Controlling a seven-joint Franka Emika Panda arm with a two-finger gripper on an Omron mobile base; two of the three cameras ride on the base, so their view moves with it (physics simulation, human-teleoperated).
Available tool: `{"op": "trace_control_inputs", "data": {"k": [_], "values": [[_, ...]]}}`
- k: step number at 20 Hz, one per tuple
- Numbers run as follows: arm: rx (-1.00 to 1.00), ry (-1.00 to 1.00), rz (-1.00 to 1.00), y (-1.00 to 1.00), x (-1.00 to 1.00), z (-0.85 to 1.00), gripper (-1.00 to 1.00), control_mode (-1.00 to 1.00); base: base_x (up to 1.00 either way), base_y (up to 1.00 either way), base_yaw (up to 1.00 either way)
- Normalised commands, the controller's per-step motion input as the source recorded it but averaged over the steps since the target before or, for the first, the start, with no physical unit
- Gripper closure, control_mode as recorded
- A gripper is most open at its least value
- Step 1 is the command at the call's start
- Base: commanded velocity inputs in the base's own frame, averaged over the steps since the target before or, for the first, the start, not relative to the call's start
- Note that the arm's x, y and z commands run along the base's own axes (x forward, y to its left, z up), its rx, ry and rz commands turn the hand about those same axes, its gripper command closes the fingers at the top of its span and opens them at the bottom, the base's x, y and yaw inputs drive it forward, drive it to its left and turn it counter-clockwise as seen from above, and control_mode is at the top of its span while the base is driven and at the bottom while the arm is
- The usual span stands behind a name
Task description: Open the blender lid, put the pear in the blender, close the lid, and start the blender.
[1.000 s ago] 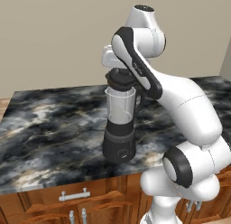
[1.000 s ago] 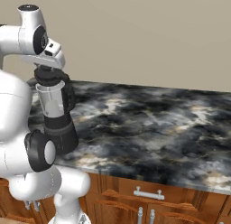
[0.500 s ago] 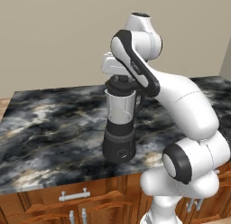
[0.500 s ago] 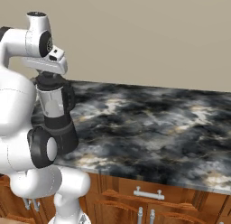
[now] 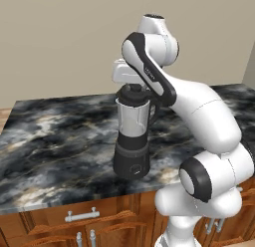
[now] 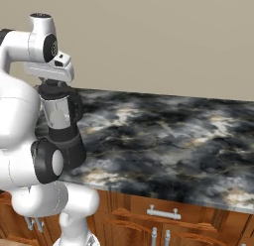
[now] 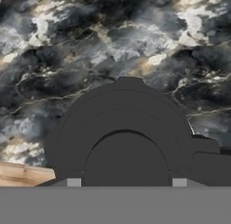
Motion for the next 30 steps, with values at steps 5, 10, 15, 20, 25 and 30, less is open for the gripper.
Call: {"op": "trace_control_inputs", "data": {"k": [5, 10, 15, 20, 25, 30], "values": [[0.0, 0.02, 0.01, 0.0, -0.04, -0.04, 1.0, -1.0, 0.0, 0.0, 0.0], [-0.06, 0.06, 0.0, 0.0, -0.01, -0.5, 1.0, -1.0, 0.0, 0.0, 0.0], [-0.04, 0.01, 0.0, 0.0, -0.05, -0.57, -1.0, -1.0, 0.0, 0.0, 0.0], [0.0, -0.01, 0.0, 0.0, -0.13, -0.15, -1.0, -1.0, 0.0, 0.0, 0.0], [0.0, -0.01, 0.0, 0.0, -0.05, 0.0, -1.0, -1.0, 0.0, 0.0, 0.0], [-0.01, 0.0, 0.0, 0.19, 0.0, 0.0, -1.0, -1.0, 0.0, 0.0, 0.0]]}}
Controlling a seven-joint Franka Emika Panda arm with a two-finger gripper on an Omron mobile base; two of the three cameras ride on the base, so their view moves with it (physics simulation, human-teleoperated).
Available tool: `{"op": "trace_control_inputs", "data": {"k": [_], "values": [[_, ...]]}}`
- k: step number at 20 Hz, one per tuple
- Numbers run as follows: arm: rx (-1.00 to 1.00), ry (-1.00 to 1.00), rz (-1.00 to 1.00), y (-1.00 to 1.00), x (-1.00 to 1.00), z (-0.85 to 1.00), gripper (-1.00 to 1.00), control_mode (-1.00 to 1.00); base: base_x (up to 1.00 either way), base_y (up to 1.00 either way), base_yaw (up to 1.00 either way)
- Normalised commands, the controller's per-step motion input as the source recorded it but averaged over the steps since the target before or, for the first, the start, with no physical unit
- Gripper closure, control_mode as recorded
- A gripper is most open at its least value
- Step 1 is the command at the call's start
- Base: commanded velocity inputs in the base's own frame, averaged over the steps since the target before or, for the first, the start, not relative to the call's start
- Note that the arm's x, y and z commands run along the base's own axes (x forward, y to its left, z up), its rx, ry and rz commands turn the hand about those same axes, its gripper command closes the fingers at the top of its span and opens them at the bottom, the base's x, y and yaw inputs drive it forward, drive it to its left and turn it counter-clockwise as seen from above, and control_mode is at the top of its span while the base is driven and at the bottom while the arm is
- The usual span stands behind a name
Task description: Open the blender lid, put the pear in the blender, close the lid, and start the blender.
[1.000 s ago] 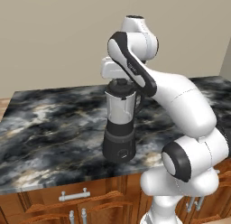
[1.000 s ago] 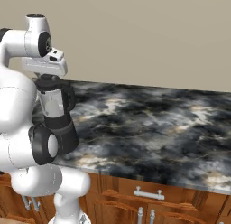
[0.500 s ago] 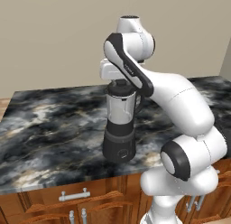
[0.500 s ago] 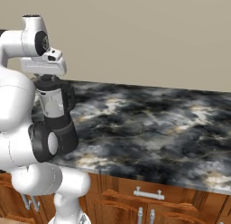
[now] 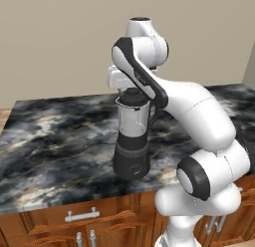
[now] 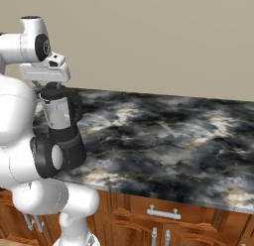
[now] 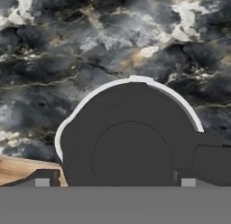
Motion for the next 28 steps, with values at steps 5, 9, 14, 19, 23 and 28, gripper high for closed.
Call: {"op": "trace_control_inputs", "data": {"k": [5, 9, 14, 19, 23, 28], "values": [[-0.03, -0.15, 0.0, 0.06, -0.36, 0.2, -1.0, -1.0, 0.0, 0.0, 0.0], [-0.03, -0.3, -0.02, 0.06, -1.0, 0.23, -1.0, -1.0, 0.0, 0.0, 0.0], [-0.03, -0.24, -0.18, 0.13, -1.0, -0.01, -1.0, -1.0, 0.0, 0.0, 0.0], [-0.07, -0.1, -0.36, 0.02, -0.73, -0.53, -1.0, -1.0, 0.0, 0.0, 0.0], [-0.08, -0.01, -0.48, 0.0, -0.34, -0.84, -1.0, -1.0, 0.0, 0.0, 0.0], [-0.02, 0.0, -0.45, 0.0, -0.08, -0.72, -1.0, -1.0, 0.0, 0.0, 0.0]]}}
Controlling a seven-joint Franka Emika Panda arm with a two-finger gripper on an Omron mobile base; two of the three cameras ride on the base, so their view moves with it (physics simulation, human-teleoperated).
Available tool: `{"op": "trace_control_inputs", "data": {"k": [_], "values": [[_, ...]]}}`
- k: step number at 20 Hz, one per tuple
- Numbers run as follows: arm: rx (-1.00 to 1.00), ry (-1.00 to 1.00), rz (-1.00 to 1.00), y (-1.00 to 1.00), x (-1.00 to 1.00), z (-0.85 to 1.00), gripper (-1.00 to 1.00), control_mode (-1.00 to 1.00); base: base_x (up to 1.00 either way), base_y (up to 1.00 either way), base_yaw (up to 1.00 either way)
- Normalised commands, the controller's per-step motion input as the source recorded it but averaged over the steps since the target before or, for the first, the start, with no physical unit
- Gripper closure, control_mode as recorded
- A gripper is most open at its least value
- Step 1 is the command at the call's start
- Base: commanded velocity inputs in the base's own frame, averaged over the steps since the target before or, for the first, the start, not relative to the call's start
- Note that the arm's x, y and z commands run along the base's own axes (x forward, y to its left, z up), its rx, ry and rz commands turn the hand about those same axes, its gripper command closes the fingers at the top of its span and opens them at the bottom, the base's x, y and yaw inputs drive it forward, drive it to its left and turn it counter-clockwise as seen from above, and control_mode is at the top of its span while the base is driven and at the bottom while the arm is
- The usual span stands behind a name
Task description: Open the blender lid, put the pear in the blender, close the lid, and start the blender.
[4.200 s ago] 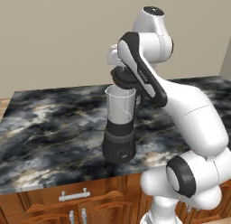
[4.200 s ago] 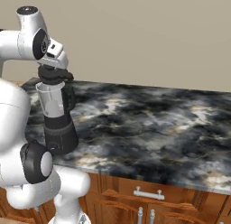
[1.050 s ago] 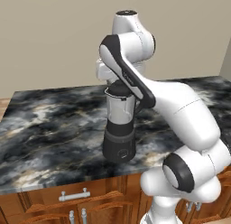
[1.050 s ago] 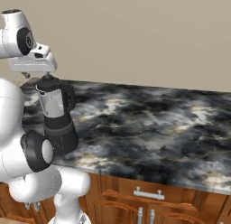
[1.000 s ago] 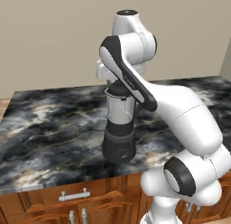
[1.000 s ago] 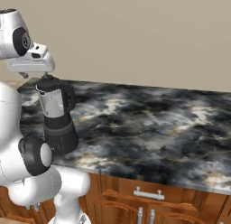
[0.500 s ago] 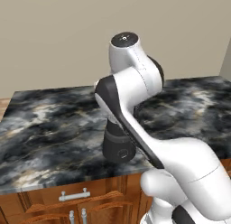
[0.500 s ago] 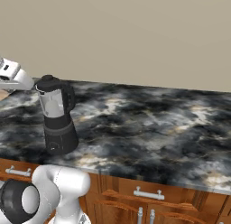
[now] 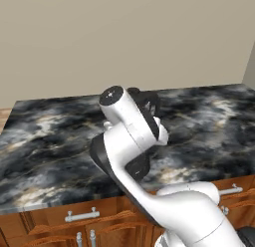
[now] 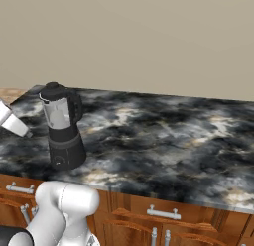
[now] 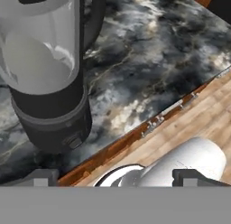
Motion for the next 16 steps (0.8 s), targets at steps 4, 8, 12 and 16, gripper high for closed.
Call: {"op": "trace_control_inputs", "data": {"k": [4, 8, 12, 16], "values": [[-0.05, -0.01, -0.27, 0.0, 0.0, -0.59, -1.0, -1.0, 0.0, 0.0, 0.0], [-0.11, -0.17, -0.2, 0.0, 0.0, -0.56, -1.0, -1.0, 0.0, 0.0, 0.0], [-0.16, -0.29, -0.22, 0.0, 0.0, -0.56, -1.0, -1.0, 0.0, 0.0, 0.0], [-0.15, -0.29, -0.2, 0.0, 0.0, -0.54, -1.0, -1.0, 0.0, 0.0, 0.0]]}}
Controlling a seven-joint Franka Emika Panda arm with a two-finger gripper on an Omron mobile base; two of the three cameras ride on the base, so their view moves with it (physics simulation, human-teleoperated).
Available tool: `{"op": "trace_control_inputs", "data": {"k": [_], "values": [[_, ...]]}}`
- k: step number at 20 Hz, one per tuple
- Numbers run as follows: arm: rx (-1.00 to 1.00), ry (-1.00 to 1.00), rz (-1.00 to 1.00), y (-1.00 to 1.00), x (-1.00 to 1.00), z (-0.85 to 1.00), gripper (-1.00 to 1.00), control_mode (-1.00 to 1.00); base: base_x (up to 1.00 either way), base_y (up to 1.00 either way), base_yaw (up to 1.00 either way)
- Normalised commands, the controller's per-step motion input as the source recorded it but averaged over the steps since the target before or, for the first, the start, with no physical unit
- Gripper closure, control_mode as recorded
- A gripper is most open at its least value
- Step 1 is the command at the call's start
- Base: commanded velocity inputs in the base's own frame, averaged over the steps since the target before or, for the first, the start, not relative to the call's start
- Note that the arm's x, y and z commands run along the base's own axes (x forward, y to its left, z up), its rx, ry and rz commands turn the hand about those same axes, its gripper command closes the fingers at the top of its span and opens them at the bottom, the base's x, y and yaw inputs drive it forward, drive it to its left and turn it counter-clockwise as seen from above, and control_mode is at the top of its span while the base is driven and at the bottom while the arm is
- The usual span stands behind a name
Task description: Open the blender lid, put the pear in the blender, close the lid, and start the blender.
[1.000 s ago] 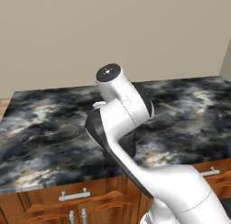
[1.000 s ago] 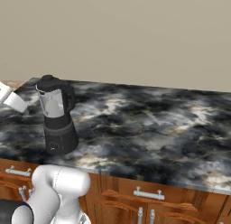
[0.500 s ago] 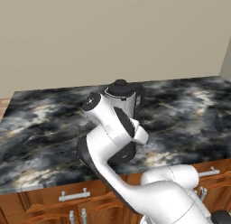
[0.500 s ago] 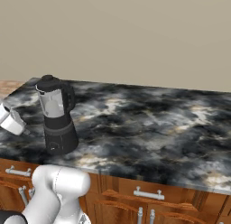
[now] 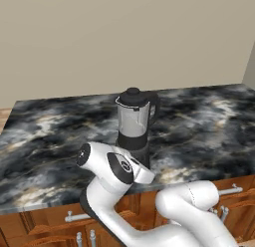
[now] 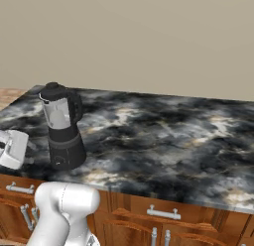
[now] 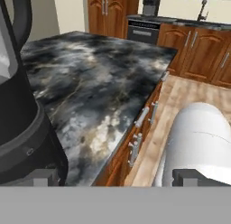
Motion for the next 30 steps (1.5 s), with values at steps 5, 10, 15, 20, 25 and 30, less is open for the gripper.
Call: {"op": "trace_control_inputs", "data": {"k": [5, 10, 15, 20, 25, 30], "values": [[-0.06, -0.14, -0.17, 0.0, 0.18, -0.22, -1.0, -1.0, 0.0, 0.0, 0.0], [0.0, -0.07, -0.12, 0.0, 0.21, -0.11, -1.0, -1.0, 0.0, 0.0, 0.0], [0.0, -0.02, -0.09, 0.0, 0.15, -0.26, -1.0, -1.0, 0.0, 0.0, 0.0], [0.0, -0.02, -0.07, 0.0, 0.08, -0.12, -1.0, -1.0, 0.0, 0.0, 0.0], [0.0, -0.1, 0.0, -0.08, 0.02, -0.07, -1.0, -1.0, 0.0, 0.0, 0.0], [0.0, -0.12, 0.0, -0.15, 0.03, -0.14, -1.0, -1.0, 0.0, 0.0, 0.0]]}}
